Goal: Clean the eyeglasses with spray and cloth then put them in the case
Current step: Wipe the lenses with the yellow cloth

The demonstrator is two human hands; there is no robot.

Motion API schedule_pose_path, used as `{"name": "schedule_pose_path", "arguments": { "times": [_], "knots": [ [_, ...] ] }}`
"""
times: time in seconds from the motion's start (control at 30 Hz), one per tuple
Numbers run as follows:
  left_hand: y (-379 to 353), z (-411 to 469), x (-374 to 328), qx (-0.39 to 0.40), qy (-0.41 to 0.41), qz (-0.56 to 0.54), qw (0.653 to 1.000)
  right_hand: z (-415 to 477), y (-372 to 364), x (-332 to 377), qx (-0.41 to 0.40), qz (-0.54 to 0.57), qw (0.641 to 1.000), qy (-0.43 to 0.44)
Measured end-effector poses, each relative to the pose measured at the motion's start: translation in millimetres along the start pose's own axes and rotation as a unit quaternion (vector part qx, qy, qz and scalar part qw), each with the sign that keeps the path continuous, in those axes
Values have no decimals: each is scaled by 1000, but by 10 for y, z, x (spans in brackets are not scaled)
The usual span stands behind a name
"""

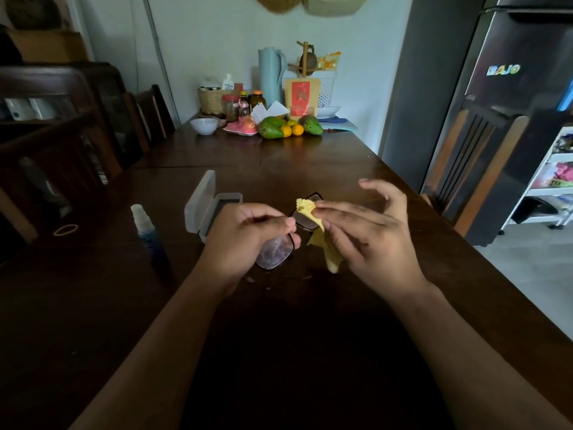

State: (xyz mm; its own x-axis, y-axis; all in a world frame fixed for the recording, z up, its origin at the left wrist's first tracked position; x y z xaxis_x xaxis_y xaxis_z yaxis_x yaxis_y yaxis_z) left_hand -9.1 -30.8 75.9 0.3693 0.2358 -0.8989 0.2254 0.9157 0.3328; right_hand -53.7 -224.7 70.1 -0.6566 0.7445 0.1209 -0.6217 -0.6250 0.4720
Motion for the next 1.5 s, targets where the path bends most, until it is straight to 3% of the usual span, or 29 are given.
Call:
{"name": "schedule_pose_path", "arguments": {
  "times": [0.17, 0.37, 0.6, 0.8, 1.0, 1.23, 1.5],
  "knots": [
    [-25, -2, -21, 3, -5, 5, 1000, 2, -25, 46, -12, 15, 1000, -22],
    [25, -14, -46, -15, -6, 1, 1000, -2, -41, 107, 4, 5, 999, 36],
    [-16, -13, -59, -14, -11, 0, 1000, -4, -31, 22, -7, -11, 1000, -23],
    [7, -13, -48, -12, -16, -1, 1000, -12, -81, 84, 34, 5, 999, 23],
    [-3, -3, -25, -7, -8, 0, 1000, -14, 10, -15, 4, -22, 1000, -20],
    [12, 3, -15, -11, -7, 3, 1000, -1, -95, 85, 33, 13, 999, 19],
    [26, 1, -5, -17, 11, 25, 999, 6, -67, 29, 18, -8, 1000, -17]
  ]
}}
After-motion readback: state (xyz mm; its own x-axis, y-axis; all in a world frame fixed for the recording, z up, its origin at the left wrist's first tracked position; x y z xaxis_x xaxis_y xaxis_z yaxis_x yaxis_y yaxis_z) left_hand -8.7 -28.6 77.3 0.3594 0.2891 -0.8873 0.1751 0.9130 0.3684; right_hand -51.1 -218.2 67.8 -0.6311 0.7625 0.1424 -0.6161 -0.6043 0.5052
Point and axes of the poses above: each hand's wrist, its own z-axis towards the middle knuckle, its own y-axis out of the back of the hand, x = y × z, the point moved 3 cm from there along z, towards the middle knuckle, and after that the axes turned 11 degrees about z, right-handed, at the moved point
